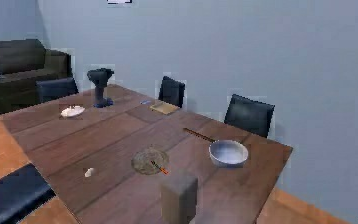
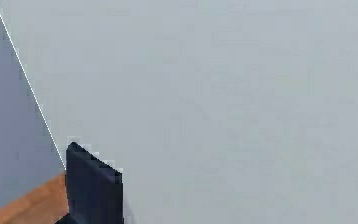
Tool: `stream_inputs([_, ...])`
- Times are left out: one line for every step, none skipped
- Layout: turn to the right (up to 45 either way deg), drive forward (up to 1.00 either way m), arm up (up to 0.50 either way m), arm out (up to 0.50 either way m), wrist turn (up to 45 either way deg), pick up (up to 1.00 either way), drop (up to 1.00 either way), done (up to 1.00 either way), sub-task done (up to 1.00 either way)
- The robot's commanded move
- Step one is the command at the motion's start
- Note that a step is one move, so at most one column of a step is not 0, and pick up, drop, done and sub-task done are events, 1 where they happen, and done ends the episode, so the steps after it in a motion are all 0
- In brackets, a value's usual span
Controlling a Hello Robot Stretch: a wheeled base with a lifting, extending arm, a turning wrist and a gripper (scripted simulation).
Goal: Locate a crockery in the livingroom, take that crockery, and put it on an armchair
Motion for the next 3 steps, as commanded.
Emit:
stream_inputs([-45.0, 0.00, 0.00, 0.00, 0.0, 0.00, 0.00, 0.00, 0.00])
stream_inputs([-24.0, 0.00, 0.00, 0.00, 0.0, 0.00, 0.00, 0.00, 0.00])
stream_inputs([0.0, 0.00, 0.50, 0.00, 0.0, 0.00, 0.00, 0.00, 0.00])
